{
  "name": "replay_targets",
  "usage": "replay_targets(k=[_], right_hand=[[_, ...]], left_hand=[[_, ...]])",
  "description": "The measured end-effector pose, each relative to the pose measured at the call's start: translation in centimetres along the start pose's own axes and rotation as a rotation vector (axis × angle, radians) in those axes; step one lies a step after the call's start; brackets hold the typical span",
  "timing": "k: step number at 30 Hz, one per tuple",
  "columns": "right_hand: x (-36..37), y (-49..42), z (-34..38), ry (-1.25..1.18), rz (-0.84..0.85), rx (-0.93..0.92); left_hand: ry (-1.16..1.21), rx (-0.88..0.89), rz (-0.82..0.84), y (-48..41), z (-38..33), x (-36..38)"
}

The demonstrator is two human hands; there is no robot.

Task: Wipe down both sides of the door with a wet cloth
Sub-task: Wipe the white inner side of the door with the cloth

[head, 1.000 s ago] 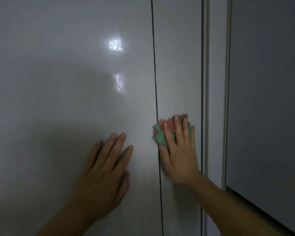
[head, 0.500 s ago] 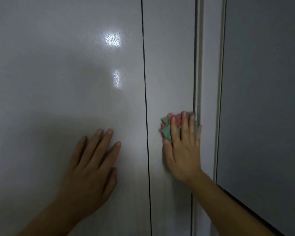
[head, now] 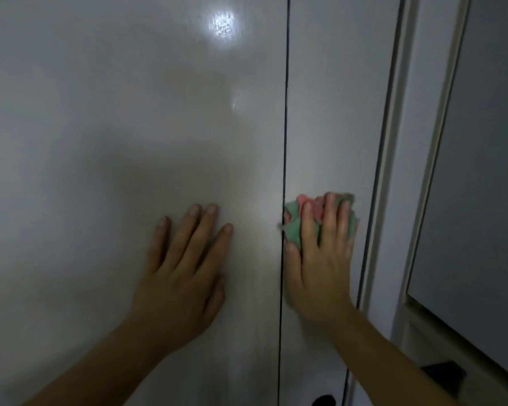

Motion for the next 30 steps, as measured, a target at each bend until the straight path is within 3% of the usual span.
replay_targets(k=[4, 10, 13, 18, 24, 27, 30], right_hand=[[0.5, -2.5, 1.4, 0.023, -0.079, -0.033], [3.1, 7.5, 2.5, 0.093, 0.098, -0.264], [2.4, 5.0, 3.1, 0.060, 0.072, -0.224], [1.6, -2.4, 5.7, 0.030, -0.082, -0.009], [5.0, 8.2, 10.0, 0.075, 0.115, -0.275], [4.7, 7.4, 9.9, 0.095, 0.115, -0.253], [4.0, 3.0, 9.7, 0.091, 0.001, -0.112]], left_hand=[[0.014, -0.026, -0.007, -0.2, -0.3, 0.2], [0.066, -0.014, 0.029, 0.3, 0.0, -0.8], [0.066, -0.019, 0.037, 1.6, 0.9, -1.1], [0.092, -0.065, 0.032, 5.2, 1.3, -1.0], [0.158, -0.095, 0.054, 10.6, 1.8, -0.4], [0.171, -0.081, 0.068, 12.9, 2.0, 0.4], [0.170, -0.040, 0.072, 14.1, 1.1, 1.5]])
Point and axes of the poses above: each hand's wrist, its own y-axis away from the middle knuckle, its own x-axis out of the palm, z = x × y, the point moved 7 cm from there along -y, towards the middle knuckle, and after that the axes turned 1 degree about z, right-handed, at the moved point
